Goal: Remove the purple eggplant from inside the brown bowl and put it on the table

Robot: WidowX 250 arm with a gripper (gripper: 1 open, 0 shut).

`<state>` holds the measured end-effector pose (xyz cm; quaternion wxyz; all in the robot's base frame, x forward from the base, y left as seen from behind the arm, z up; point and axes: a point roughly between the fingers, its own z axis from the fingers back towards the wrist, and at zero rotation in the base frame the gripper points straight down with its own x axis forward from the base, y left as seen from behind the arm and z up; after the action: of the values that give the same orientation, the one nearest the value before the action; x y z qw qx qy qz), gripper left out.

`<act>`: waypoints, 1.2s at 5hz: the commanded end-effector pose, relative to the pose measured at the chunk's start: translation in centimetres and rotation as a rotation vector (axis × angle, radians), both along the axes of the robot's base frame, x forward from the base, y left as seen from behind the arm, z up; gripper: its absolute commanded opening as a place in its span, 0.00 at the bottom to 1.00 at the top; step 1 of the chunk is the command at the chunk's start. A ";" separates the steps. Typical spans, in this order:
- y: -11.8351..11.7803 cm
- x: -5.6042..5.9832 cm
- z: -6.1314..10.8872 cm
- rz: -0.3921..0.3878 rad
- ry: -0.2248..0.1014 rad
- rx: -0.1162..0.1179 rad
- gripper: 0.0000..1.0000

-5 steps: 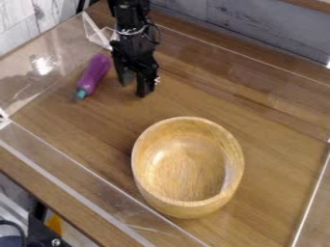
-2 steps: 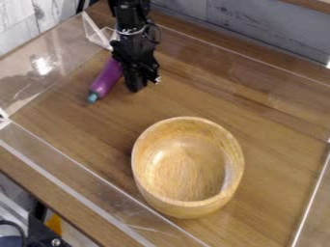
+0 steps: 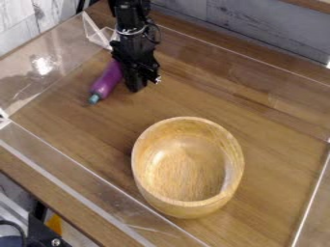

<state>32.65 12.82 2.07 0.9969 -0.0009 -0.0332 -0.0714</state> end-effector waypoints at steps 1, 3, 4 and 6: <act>0.9 -0.2 0.7 0.020 -0.012 0.012 0.00; 1.0 -0.7 0.5 0.033 0.011 0.007 0.00; 1.2 -0.9 0.5 0.042 0.023 0.005 0.00; 1.5 -1.2 0.5 0.055 0.046 0.000 0.00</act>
<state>31.44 13.46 1.92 0.9986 -0.0085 -0.0026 -0.0520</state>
